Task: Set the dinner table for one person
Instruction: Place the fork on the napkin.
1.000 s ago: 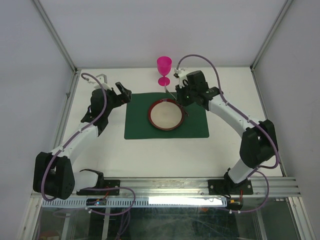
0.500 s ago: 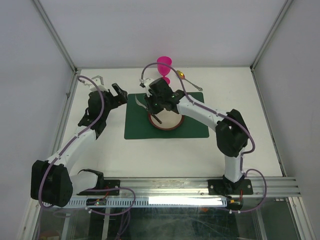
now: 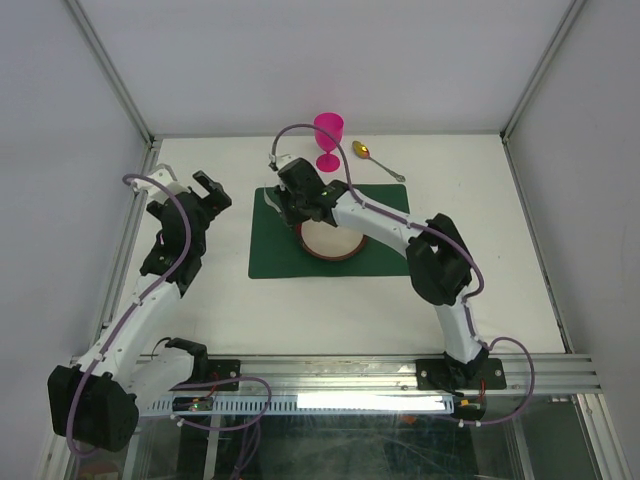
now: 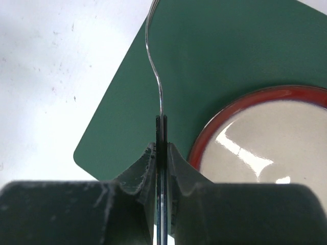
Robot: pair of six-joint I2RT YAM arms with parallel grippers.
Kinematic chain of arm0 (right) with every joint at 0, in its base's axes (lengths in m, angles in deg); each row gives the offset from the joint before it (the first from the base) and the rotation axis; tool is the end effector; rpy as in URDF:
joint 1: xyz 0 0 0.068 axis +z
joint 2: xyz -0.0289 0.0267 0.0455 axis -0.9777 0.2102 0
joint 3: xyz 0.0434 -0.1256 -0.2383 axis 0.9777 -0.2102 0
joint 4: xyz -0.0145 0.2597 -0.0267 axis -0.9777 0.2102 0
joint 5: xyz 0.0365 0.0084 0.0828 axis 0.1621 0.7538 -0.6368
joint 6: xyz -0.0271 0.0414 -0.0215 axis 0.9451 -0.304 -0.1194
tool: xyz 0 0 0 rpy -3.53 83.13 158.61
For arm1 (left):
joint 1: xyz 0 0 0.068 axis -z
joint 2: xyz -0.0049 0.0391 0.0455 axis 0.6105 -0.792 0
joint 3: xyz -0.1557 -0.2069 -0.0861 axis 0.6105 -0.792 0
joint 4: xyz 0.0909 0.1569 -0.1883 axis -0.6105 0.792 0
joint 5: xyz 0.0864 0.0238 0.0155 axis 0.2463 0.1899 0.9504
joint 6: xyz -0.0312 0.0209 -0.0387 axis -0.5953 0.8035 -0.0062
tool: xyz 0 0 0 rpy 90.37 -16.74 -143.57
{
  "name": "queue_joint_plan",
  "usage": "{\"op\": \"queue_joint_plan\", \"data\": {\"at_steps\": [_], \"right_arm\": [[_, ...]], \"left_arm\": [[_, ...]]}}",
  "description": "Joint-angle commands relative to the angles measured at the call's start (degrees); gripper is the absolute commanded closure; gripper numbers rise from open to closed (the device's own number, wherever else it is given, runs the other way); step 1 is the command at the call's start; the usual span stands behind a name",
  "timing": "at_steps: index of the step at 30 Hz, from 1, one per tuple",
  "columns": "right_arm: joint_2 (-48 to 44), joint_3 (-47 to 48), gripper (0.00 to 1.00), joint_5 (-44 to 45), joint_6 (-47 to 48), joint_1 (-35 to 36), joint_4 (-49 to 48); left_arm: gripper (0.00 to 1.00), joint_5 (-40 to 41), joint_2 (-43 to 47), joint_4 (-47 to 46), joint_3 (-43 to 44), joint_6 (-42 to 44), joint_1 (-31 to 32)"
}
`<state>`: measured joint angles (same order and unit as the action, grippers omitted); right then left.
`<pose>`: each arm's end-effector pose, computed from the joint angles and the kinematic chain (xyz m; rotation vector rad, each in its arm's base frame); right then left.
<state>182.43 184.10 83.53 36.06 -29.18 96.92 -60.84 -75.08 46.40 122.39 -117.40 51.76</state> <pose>0.3135 0.3541 0.2502 -0.7038 2.2984 0.4738 0.2227 -0.0388 0.2970 -0.5593 1.7483 -0.0677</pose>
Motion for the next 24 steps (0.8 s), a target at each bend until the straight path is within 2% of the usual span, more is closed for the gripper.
{"op": "queue_joint_plan", "data": {"at_steps": [1, 14, 24], "right_arm": [[2.34, 4.88, 1.00, 4.49, -3.23, 1.14, -2.11], [8.69, 9.53, 1.00, 14.84, -12.45, 2.33, 0.89], [18.46, 25.75, 1.00, 26.04, -16.59, 6.72, 13.09]], "left_arm": [[0.01, 7.70, 4.23, 1.66, -0.34, -1.27, -0.77], [0.01, 6.72, 5.29, 1.96, -1.15, -3.58, -0.77], [0.01, 4.75, 6.44, 1.90, -1.89, -3.77, -0.78]]}}
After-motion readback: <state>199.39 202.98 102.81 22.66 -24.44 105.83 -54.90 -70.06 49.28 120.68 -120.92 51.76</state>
